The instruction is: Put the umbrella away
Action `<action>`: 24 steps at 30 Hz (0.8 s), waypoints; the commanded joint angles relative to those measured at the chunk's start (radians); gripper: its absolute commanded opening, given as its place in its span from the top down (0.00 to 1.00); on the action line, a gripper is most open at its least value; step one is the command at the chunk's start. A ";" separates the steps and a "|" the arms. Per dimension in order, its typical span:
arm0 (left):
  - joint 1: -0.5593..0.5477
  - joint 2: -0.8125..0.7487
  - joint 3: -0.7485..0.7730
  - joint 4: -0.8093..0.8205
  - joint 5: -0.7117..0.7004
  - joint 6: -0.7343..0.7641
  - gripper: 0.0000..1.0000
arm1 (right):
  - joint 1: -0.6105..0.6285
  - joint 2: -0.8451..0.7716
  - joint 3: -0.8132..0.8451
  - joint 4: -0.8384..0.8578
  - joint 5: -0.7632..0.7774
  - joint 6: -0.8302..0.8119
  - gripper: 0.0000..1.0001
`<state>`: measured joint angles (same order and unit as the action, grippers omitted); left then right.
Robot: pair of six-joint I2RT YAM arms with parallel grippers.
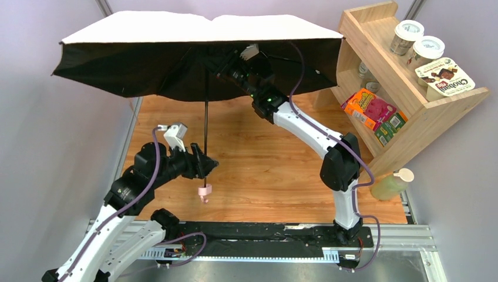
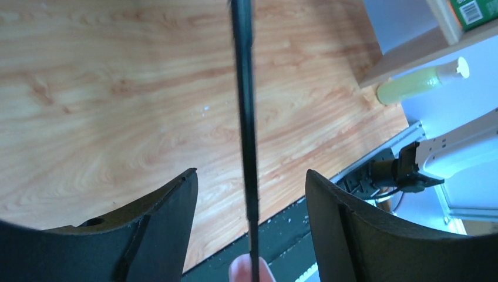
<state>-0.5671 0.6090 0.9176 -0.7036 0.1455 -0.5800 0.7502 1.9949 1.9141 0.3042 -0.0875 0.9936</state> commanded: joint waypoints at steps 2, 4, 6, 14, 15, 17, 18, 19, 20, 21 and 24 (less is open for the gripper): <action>0.003 -0.061 -0.097 0.093 0.072 -0.101 0.26 | -0.008 0.008 0.152 0.081 0.019 0.039 1.00; 0.003 -0.055 -0.112 0.093 0.071 -0.109 0.26 | -0.008 0.015 0.178 0.067 0.020 0.034 1.00; 0.003 -0.043 -0.109 0.073 0.059 -0.097 0.36 | -0.009 0.021 0.206 0.044 0.026 0.022 1.00; 0.001 0.053 0.105 0.009 -0.186 0.075 1.00 | 0.011 0.035 0.318 -0.293 -0.118 -0.218 1.00; 0.003 0.078 0.151 0.009 -0.240 0.138 1.00 | 0.026 0.013 0.265 -0.362 -0.167 -0.263 1.00; 0.004 0.182 0.274 0.015 -0.290 0.210 1.00 | 0.093 -0.109 -0.082 -0.314 -0.204 -0.317 1.00; 0.004 0.246 0.341 0.012 -0.319 0.229 1.00 | 0.142 -0.184 -0.250 -0.180 -0.221 -0.303 1.00; 0.004 0.283 0.375 0.015 -0.323 0.241 1.00 | 0.191 -0.249 -0.424 -0.058 -0.195 -0.267 1.00; 0.004 0.325 0.400 0.021 -0.304 0.247 1.00 | 0.233 -0.287 -0.538 -0.004 -0.157 -0.236 1.00; 0.004 0.343 0.399 0.057 -0.285 0.256 1.00 | 0.257 -0.310 -0.596 0.037 -0.134 -0.208 1.00; 0.004 0.324 0.328 0.122 -0.261 0.230 1.00 | 0.264 -0.327 -0.633 0.066 -0.113 -0.180 1.00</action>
<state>-0.5835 0.9810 1.2201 -0.8955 -0.0231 -0.3843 0.9089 1.6711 1.3830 0.3374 -0.0978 0.8322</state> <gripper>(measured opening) 0.052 0.255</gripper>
